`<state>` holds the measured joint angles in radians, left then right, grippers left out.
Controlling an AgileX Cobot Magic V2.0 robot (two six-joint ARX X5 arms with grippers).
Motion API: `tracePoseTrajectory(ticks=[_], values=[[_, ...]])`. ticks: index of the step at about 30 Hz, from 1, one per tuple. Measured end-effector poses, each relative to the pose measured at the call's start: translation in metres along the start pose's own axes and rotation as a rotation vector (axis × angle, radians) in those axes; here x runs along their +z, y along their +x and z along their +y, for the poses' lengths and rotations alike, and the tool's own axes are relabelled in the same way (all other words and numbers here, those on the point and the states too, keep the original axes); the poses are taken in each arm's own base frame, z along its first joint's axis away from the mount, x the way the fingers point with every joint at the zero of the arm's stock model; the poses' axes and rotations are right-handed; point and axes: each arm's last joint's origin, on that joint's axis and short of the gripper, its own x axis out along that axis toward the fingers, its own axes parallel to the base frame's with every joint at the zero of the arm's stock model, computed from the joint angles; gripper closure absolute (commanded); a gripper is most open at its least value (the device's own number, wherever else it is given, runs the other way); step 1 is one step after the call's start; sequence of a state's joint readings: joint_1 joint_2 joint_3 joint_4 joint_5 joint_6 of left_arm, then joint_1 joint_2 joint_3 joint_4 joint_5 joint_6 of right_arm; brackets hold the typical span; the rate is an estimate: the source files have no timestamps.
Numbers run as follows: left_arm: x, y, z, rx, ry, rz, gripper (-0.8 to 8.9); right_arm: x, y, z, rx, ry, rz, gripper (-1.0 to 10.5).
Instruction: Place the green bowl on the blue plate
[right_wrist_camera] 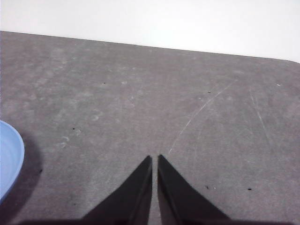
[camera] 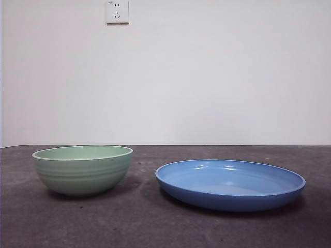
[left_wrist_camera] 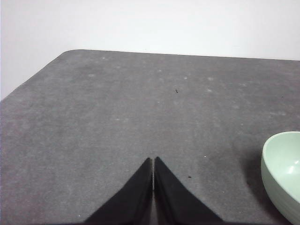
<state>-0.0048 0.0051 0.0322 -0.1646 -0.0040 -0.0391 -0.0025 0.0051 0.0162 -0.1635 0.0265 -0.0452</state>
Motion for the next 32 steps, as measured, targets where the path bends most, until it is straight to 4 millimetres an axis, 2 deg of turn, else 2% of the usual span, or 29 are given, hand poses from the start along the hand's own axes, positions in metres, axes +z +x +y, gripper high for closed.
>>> tracePoseTrajectory(ticks=[8, 15, 18, 20, 24, 32], values=[[0.000, 0.000, 0.000, 0.000, -0.028, 0.000, 8.07, 0.000, 0.000, 0.000, 0.000, 0.012, 0.000, 9.3], [0.001, 0.000, 0.000, -0.010, -0.124, -0.007, 8.07, 0.002, 0.000, 0.001, 0.037, 0.131, -0.012, 9.3], [0.004, -0.002, -0.002, -0.040, -0.163, 0.013, 8.05, 0.014, -0.005, 0.001, 0.053, 0.193, -0.037, 9.3], [0.014, -0.004, -0.003, -0.061, -0.188, -0.002, 8.05, 0.031, -0.010, 0.000, 0.057, 0.236, -0.084, 9.3], [0.045, -0.011, -0.004, -0.077, -0.217, -0.058, 8.05, 0.066, -0.024, -0.002, 0.086, 0.320, -0.133, 9.3], [0.120, -0.020, -0.011, -0.187, -0.226, -0.045, 8.05, 0.117, -0.036, 0.002, 0.292, 0.360, 0.007, 9.3]])
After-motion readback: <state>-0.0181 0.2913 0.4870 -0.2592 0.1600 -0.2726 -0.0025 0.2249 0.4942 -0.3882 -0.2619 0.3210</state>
